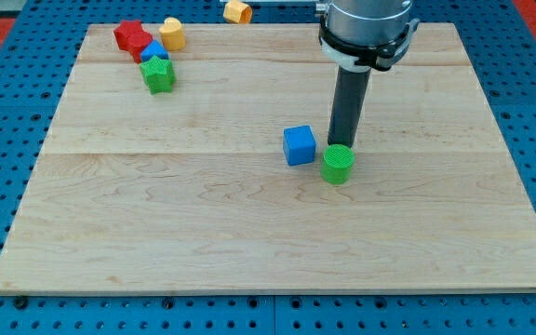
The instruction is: Place the blue cube green circle parallel to each other
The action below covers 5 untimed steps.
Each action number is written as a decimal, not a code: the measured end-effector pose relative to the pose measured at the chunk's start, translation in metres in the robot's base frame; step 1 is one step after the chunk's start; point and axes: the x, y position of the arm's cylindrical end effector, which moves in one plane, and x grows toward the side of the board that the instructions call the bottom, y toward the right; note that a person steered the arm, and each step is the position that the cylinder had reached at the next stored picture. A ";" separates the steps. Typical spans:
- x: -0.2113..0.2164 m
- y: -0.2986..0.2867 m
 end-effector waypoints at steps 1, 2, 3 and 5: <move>-0.001 0.027; 0.005 0.073; 0.006 0.099; 0.045 0.112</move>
